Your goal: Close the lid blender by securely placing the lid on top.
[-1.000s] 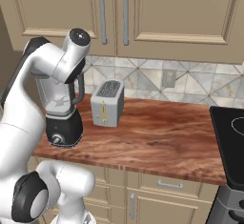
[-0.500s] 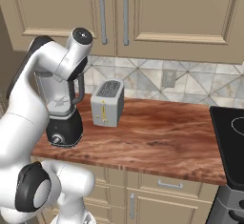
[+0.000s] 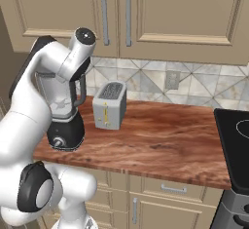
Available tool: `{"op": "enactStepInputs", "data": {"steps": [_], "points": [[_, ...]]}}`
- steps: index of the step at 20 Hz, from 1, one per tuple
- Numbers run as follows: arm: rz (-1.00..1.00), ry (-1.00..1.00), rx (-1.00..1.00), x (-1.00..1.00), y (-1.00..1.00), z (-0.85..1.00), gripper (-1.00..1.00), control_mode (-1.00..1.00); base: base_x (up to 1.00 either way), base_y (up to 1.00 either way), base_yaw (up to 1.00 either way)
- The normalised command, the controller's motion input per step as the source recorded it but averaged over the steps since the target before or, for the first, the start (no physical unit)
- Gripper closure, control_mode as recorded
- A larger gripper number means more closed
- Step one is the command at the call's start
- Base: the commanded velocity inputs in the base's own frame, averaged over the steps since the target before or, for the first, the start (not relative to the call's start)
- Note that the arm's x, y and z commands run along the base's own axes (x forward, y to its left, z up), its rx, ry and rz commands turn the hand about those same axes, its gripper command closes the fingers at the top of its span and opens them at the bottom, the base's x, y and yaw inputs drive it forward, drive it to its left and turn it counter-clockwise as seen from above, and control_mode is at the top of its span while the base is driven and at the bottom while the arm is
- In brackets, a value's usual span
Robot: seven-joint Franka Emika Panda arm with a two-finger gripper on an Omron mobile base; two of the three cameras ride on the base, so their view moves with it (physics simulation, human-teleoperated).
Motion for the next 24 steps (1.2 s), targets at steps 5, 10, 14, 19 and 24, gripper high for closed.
{"op": "enactStepInputs", "data": {"steps": [5, 10, 14, 19, 24], "points": [[0.0, -0.02, 0.0, -0.29, -0.04, 0.0, 1.0, -1.0, 0.0, 0.0, 0.0], [0.0, -0.05, 0.0, -0.5, -0.01, 0.0, 1.0, -1.0, 0.0, 0.0, 0.0], [0.0, 0.0, 0.0, -0.03, 0.0, 0.0, 1.0, -1.0, 0.0, 0.0, 0.0], [0.03, 0.1, 0.0, 0.03, 0.02, -0.02, 1.0, -1.0, 0.0, 0.0, 0.0], [0.11, 0.15, 0.0, 0.2, 0.07, 0.0, 1.0, -1.0, 0.0, 0.0, 0.0]]}}
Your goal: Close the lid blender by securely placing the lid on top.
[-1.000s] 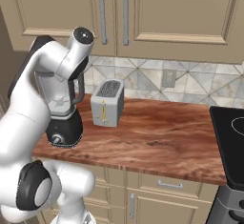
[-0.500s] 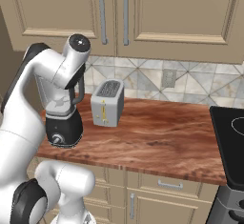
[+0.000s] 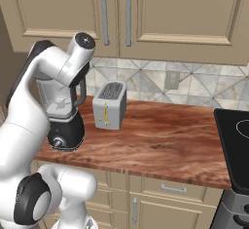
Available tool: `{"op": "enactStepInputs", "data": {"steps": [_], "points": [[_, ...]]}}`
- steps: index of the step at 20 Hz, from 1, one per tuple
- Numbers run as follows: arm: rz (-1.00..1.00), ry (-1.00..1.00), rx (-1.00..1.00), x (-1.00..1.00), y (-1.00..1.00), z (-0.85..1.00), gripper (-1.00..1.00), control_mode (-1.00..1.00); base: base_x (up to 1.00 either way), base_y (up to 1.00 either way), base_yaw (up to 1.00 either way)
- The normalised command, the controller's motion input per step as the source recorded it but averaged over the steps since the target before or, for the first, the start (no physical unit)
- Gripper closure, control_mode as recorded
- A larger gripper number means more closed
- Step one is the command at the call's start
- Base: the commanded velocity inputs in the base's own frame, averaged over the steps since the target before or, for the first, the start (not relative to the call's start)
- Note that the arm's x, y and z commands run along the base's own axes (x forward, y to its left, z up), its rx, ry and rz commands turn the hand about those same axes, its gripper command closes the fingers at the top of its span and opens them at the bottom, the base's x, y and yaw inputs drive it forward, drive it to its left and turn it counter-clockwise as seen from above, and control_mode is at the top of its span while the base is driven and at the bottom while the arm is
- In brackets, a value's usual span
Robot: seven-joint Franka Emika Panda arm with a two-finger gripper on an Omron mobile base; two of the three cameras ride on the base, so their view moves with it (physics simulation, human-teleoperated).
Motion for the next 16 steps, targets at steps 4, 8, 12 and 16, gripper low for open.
{"op": "enactStepInputs", "data": {"steps": [4, 8, 12, 16], "points": [[0.15, 0.04, 0.0, 0.06, 0.01, 0.0, 1.0, -1.0, 0.0, 0.0, 0.0], [0.11, 0.0, 0.0, -0.06, 0.02, -0.07, -1.0, -1.0, 0.0, 0.0, 0.0], [0.02, -0.03, 0.0, -0.04, 0.14, 0.0, -1.0, -1.0, 0.0, 0.0, 0.0], [0.0, -0.07, 0.0, -0.06, 0.01, 0.0, -1.0, -1.0, 0.0, 0.0, 0.0]]}}
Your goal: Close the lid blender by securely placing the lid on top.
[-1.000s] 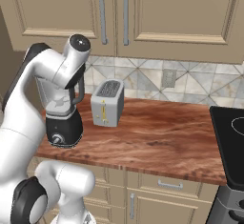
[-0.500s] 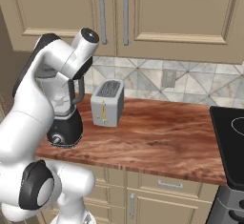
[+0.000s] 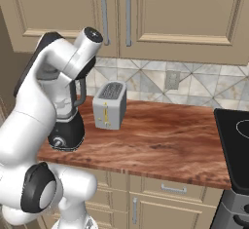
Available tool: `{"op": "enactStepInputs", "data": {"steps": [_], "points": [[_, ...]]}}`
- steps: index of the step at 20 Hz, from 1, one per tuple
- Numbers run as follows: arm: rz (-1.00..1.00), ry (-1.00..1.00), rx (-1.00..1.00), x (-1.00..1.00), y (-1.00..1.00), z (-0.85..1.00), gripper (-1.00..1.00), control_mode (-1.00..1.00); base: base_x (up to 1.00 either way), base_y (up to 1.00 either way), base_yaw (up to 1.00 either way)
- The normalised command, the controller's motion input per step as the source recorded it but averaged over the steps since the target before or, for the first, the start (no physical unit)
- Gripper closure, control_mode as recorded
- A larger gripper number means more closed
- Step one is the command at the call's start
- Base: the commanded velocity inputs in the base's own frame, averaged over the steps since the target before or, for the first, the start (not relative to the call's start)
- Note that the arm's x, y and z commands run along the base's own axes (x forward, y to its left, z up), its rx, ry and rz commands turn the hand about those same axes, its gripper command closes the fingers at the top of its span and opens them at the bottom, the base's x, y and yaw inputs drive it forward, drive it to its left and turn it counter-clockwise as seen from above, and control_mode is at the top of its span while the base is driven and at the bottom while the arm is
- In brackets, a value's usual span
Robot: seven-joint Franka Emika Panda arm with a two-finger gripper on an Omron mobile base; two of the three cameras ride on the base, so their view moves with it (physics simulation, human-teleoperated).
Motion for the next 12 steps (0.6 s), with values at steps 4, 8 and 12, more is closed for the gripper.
{"op": "enactStepInputs", "data": {"steps": [4, 8, 12], "points": [[0.0, -0.16, 0.0, -0.35, -0.02, 0.0, -1.0, -1.0, 0.0, 0.0, 0.0], [0.0, -0.24, 0.0, -0.73, -0.06, 0.01, -1.0, -1.0, 0.0, 0.0, 0.0], [0.0, -0.21, 0.0, -0.8, 0.0, 0.2, -1.0, -1.0, 0.0, 0.0, 0.0]]}}
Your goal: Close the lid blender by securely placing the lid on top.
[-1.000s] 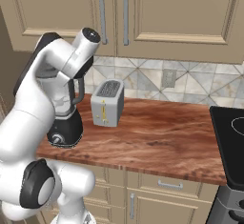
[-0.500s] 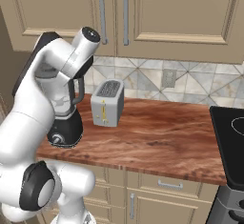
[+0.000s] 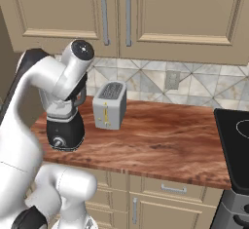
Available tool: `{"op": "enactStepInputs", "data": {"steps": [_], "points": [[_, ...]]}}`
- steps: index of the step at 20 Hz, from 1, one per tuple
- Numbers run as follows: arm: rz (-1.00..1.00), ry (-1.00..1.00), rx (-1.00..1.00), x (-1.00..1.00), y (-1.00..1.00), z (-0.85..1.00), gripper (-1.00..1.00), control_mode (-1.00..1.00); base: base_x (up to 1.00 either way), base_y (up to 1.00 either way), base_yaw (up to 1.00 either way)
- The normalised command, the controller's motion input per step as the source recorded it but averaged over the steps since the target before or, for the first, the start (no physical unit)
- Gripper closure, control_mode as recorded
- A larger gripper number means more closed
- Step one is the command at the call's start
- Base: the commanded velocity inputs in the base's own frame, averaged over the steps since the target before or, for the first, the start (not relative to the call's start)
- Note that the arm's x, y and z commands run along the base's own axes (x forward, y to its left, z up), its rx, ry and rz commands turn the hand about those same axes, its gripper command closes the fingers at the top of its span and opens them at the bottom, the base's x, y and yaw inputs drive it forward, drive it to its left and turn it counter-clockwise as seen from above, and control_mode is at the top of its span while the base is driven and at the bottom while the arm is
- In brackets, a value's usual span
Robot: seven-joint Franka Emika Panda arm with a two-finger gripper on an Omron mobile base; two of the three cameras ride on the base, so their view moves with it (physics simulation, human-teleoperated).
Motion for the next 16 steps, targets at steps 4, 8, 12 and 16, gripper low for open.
{"op": "enactStepInputs", "data": {"steps": [4, 8, 12, 16], "points": [[0.0, -0.14, 0.0, -0.76, 0.0, 0.19, -1.0, -1.0, 0.0, 0.0, 0.0], [-0.02, -0.1, 0.0, -0.57, 0.0, 0.04, -1.0, -1.0, 0.0, 0.0, 0.0], [-0.02, -0.1, 0.0, -0.53, 0.0, 0.01, -1.0, -1.0, 0.0, 0.0, 0.0], [0.0, 0.0, 0.0, -0.26, 0.03, 0.0, -1.0, -1.0, 0.0, 0.0, 0.0]]}}
